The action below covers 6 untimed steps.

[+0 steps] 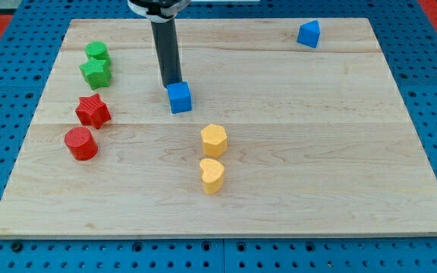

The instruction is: Move the blue cube to the top of the yellow hexagon

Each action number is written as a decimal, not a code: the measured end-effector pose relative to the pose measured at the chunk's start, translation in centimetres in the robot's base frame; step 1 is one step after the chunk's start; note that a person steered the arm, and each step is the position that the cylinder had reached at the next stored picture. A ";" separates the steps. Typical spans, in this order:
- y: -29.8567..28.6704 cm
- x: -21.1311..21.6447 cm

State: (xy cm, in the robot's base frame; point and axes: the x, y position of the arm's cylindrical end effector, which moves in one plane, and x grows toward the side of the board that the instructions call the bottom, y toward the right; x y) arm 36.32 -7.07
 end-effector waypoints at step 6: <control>-1.9 3.4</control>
